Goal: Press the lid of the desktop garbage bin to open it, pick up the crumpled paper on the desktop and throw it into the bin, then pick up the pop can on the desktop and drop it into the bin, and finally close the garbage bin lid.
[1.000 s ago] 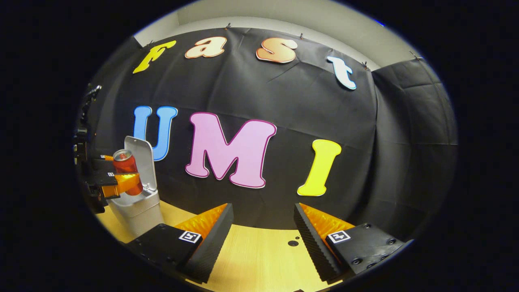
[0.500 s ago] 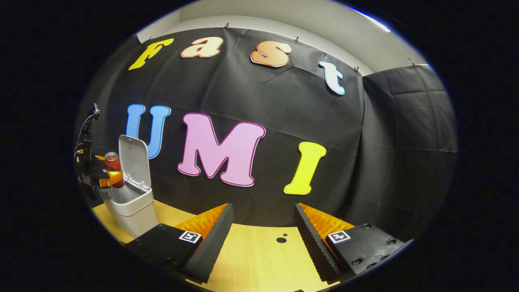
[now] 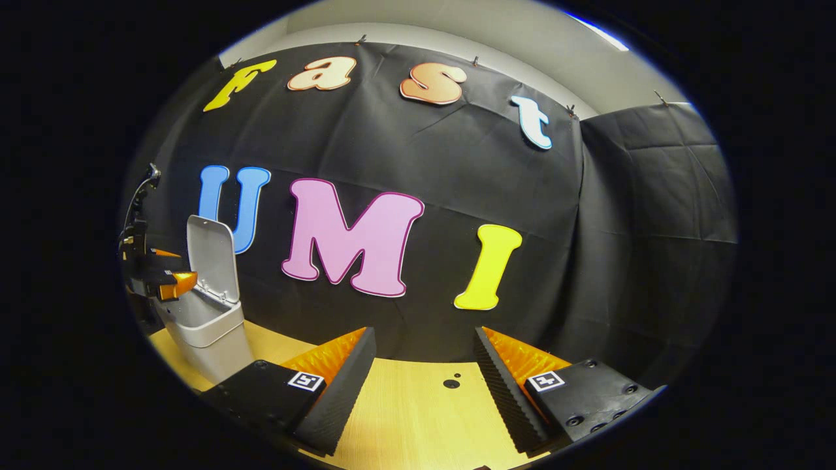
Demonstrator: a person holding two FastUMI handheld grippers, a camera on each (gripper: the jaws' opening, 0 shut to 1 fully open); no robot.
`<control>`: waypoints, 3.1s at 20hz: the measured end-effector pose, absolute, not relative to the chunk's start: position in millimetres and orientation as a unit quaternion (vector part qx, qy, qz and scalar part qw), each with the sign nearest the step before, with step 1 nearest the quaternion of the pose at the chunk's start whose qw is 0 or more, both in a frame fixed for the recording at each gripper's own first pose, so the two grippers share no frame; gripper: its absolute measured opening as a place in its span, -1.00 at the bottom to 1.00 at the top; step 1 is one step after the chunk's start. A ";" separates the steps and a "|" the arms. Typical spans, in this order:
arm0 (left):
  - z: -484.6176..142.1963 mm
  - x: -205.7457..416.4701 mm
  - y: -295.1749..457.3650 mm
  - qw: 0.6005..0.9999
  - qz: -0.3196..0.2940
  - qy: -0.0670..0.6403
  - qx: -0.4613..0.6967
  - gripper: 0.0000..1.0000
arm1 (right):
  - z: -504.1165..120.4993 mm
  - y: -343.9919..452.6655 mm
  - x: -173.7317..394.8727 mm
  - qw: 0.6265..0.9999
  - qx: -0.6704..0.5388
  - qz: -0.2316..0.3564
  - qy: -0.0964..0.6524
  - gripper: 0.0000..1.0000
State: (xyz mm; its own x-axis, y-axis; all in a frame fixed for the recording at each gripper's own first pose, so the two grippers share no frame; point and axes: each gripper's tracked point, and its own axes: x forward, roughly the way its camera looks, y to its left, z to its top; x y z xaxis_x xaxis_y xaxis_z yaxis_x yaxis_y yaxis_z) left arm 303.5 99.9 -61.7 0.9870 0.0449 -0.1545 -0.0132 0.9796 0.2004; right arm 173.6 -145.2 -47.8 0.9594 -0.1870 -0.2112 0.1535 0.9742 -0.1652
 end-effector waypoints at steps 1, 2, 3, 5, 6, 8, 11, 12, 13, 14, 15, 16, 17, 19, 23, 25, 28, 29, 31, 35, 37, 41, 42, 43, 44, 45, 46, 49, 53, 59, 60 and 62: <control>-50.8 304.3 100.4 0.993 0.017 0.074 0.092 0.86 | -48.0 -144.9 175.1 0.987 -0.070 -0.085 0.114 0.94; -38.9 307.1 101.3 0.994 0.020 0.070 0.084 0.86 | -48.6 -144.1 177.6 0.988 -0.066 -0.084 0.116 0.93; -28.6 309.7 102.2 0.994 0.020 0.071 0.077 0.85 | -48.5 -143.1 180.5 0.988 -0.061 -0.084 0.117 0.93; -4.3 318.6 104.5 0.994 0.020 0.073 0.081 0.85 | -43.1 -139.1 189.0 0.989 -0.044 -0.083 0.111 0.94; 9.8 323.2 103.0 0.994 0.015 0.065 0.084 0.85 | -40.8 -137.4 194.6 0.990 -0.035 -0.083 0.107 0.94; 36.7 332.5 100.9 0.995 0.006 0.049 0.086 0.85 | -40.6 -130.7 201.5 0.991 -0.019 -0.078 0.106 0.93; 54.3 353.8 101.4 0.995 0.008 0.048 0.089 0.85 | -45.3 -121.3 210.9 0.992 -0.018 -0.065 0.108 0.93; 57.9 363.2 101.9 0.996 0.008 0.046 0.082 0.84 | -48.7 -117.9 212.5 0.991 -0.024 -0.060 0.114 0.93; 61.1 374.1 103.3 0.997 0.007 0.041 0.072 0.84 | -52.6 -115.8 213.5 0.991 -0.028 -0.055 0.119 0.93; 61.0 385.0 107.4 0.997 0.009 0.042 0.064 0.85 | -54.9 -114.3 214.8 0.990 -0.031 -0.053 0.124 0.93; 60.5 395.6 111.4 0.997 0.011 0.044 0.059 0.84 | -56.7 -114.1 215.5 0.990 -0.031 -0.052 0.127 0.94; 51.0 408.6 114.3 0.997 0.015 0.047 0.057 0.84 | -59.3 -113.8 215.7 0.990 -0.029 -0.050 0.131 0.94; 48.0 417.2 118.5 0.997 0.018 0.049 0.057 0.84 | -61.0 -113.5 215.5 0.989 -0.028 -0.049 0.135 0.94; 36.9 431.6 125.0 0.996 0.021 0.064 0.055 0.84 | -64.5 -116.5 215.5 0.989 -0.033 -0.049 0.139 0.94; 19.6 430.1 125.3 0.994 0.008 0.105 0.041 0.92 | -76.7 -122.4 210.9 0.986 -0.029 -0.057 0.156 0.94; 14.4 416.7 124.6 0.992 0.006 0.124 0.028 0.92 | -78.4 -123.6 209.0 0.985 -0.020 -0.060 0.159 0.94; 3.7 382.6 123.7 0.989 0.004 0.147 0.025 0.92 | -80.9 -125.3 206.6 0.985 -0.016 -0.061 0.159 0.94; -0.9 370.3 122.2 0.988 0.005 0.151 0.024 0.92 | -83.2 -125.3 205.3 0.985 -0.014 -0.061 0.162 0.94; -13.4 345.2 121.3 0.988 0.010 0.155 0.016 0.90 | -89.6 -123.4 201.4 0.984 -0.011 -0.060 0.170 0.94; -53.7 299.7 117.8 0.986 0.015 0.168 0.006 0.87 | -101.6 -110.3 188.8 0.980 -0.021 -0.051 0.191 0.94; -74.5 286.5 118.9 0.984 0.018 0.176 0.003 0.87 | -107.0 -98.0 181.4 0.979 -0.040 -0.038 0.199 0.93; -106.1 261.3 122.7 0.982 0.017 0.188 0.003 0.93 | -106.0 -80.7 162.2 0.980 -0.066 -0.032 0.184 0.94; -110.9 257.9 123.2 0.983 0.017 0.185 0.004 0.94 | -109.3 -75.2 156.4 0.981 -0.062 -0.029 0.183 0.94; -113.8 255.0 124.0 0.983 0.018 0.183 0.004 0.94 | -113.5 -70.7 151.0 0.980 -0.058 -0.025 0.189 0.94; -123.9 257.5 118.7 0.982 0.019 0.186 0.008 0.94 | -118.7 -67.8 144.3 0.979 -0.056 -0.023 0.197 0.94; -133.5 254.6 118.1 0.980 0.021 0.196 0.018 0.94 | -123.4 -66.9 138.7 0.977 -0.055 -0.023 0.207 0.94; -142.9 250.6 118.2 0.977 0.023 0.210 0.029 0.94 | -127.0 -66.6 133.0 0.975 -0.053 -0.024 0.214 0.94; -140.6 249.8 118.3 0.980 0.022 0.190 0.052 0.96 | -126.2 -66.0 119.0 0.975 -0.041 -0.027 0.216 0.94; -148.7 245.6 117.1 0.983 0.038 0.169 0.058 0.99 | -116.4 -67.0 99.6 0.979 -0.035 -0.035 0.196 0.94; -131.8 222.3 105.4 0.988 0.051 0.141 0.037 0.99 | -112.2 -58.7 75.9 0.982 -0.026 -0.030 0.183 0.94; -120.4 209.2 101.6 0.990 0.059 0.122 0.024 0.94 | -107.1 -57.4 71.8 0.984 -0.024 -0.030 0.176 0.94; -90.9 178.4 91.6 0.994 0.074 0.082 0.012 0.91 | -91.8 -61.7 62.7 0.988 -0.014 -0.044 0.150 0.94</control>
State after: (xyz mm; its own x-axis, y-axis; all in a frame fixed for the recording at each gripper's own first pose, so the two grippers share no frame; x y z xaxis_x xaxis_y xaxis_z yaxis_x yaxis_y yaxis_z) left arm 178.4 91.6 -90.9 0.9757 0.1486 -0.1612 -0.1447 0.9888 0.0361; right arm 62.7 -61.7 -91.8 0.9513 -0.0907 -0.2947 0.0821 0.9958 -0.0415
